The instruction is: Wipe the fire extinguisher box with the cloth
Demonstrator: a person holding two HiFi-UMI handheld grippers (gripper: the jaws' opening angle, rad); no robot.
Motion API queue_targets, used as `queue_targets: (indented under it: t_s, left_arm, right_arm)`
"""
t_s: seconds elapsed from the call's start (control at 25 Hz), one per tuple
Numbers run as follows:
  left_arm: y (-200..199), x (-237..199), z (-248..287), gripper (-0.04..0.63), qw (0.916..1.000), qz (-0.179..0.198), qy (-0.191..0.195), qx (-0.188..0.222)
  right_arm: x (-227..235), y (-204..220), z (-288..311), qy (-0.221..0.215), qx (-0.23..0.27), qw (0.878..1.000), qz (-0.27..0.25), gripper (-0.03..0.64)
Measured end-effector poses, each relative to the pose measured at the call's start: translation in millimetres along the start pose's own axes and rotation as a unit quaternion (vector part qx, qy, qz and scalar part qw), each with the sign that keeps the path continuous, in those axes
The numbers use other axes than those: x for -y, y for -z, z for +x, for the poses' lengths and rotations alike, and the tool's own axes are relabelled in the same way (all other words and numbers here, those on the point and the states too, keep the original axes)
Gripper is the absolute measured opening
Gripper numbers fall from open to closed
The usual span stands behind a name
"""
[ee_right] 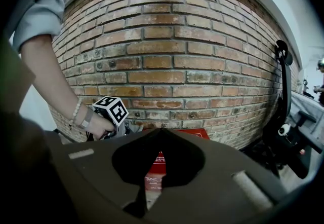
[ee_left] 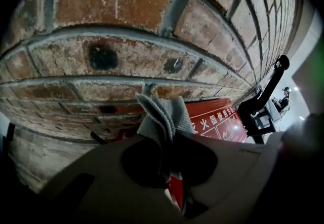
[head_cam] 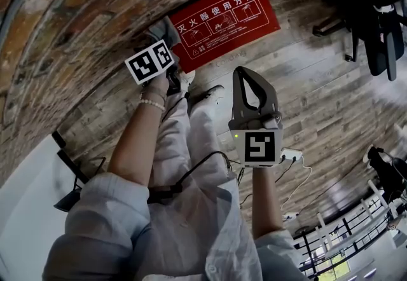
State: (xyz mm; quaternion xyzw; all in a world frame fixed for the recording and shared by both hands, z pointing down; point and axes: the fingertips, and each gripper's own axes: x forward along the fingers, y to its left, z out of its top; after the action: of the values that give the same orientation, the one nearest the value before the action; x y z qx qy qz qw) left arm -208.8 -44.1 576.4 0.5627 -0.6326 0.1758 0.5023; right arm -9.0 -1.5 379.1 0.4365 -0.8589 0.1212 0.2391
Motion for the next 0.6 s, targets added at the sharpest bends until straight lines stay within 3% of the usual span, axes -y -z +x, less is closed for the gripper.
queue_targets:
  t_s: [0.6]
  left_arm:
    - [-0.7, 1.0, -0.6, 0.011, 0.9999, 0.014, 0.002, 0.0]
  right_arm:
    - [2.3, 0.7, 2.2, 0.001, -0.002, 1.0, 0.003, 0.009]
